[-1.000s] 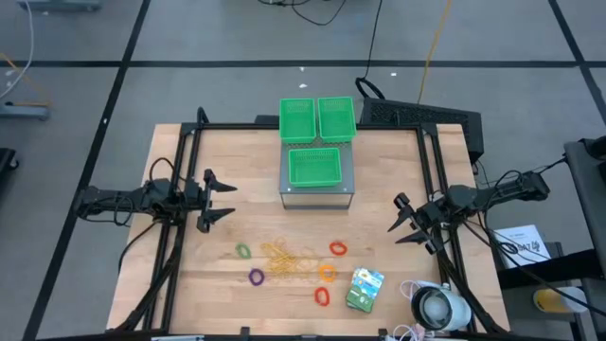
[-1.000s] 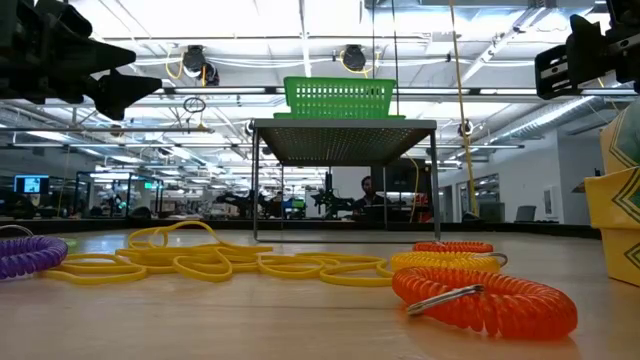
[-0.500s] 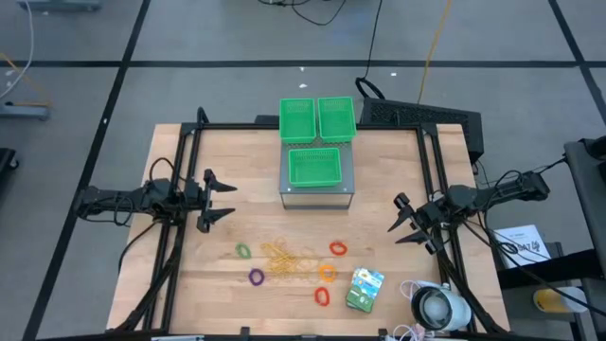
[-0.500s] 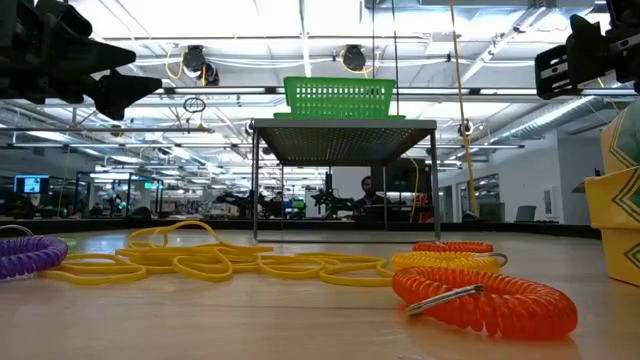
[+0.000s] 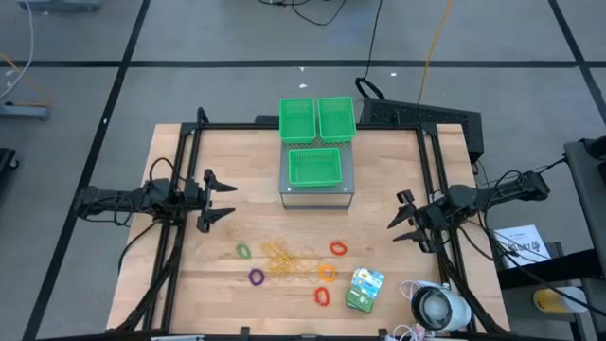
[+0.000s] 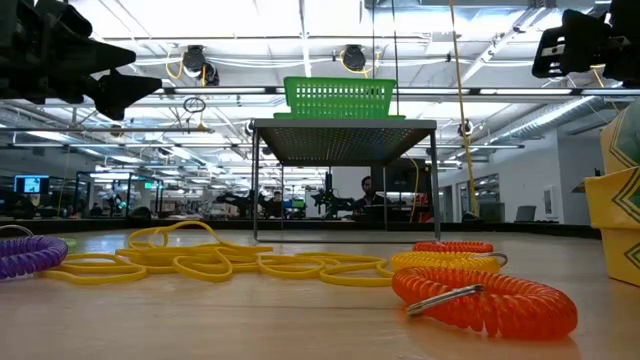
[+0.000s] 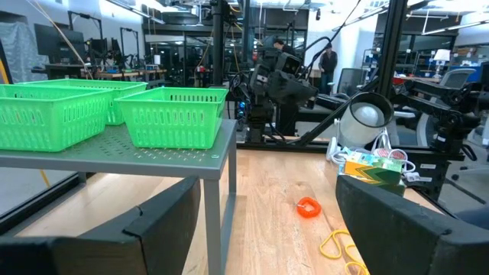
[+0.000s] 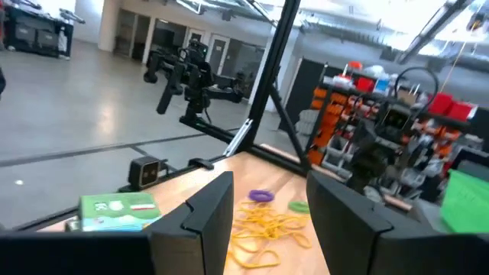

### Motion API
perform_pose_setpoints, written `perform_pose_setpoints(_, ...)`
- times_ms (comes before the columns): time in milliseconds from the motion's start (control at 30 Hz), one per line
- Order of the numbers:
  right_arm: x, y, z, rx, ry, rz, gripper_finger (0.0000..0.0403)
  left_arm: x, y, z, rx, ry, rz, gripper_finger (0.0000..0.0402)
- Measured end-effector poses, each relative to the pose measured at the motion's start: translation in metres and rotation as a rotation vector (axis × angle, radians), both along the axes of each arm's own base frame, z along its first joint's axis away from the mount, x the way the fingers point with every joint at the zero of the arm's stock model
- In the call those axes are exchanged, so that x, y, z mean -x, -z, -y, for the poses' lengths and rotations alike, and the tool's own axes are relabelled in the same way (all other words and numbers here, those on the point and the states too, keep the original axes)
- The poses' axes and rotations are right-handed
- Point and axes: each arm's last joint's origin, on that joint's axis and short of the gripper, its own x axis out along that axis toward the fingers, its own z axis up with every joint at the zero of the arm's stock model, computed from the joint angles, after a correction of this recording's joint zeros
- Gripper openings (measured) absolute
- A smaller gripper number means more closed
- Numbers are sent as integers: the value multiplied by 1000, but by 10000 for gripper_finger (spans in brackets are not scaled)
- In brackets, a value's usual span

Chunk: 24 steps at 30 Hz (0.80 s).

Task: Pick & Place Office Desk Supplies
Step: Put the crayon box into the bottom green bin on the shelf

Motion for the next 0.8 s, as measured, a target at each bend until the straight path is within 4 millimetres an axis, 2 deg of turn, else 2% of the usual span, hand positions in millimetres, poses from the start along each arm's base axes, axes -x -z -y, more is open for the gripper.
perform_pose_setpoints(300, 0, -2, 0, -169, -31, -65, 155, 0, 0, 0, 0, 0, 0, 310)
perform_pose_setpoints(433, 1, -7, 0, -441, -70, -153, 155, 0, 0, 0, 0, 0, 0, 310)
perform_pose_setpoints(600, 1, -16, 5, -769, -6, -154, 155, 0, 0, 0, 0, 0, 0, 310)
perform_pose_setpoints(700, 1, -18, 8, -860, 36, -137, 155, 0, 0, 0, 0, 0, 0, 310)
perform_pose_setpoints(800, 1, -17, 10, -868, 131, -102, 155, 0, 0, 0, 0, 0, 0, 310)
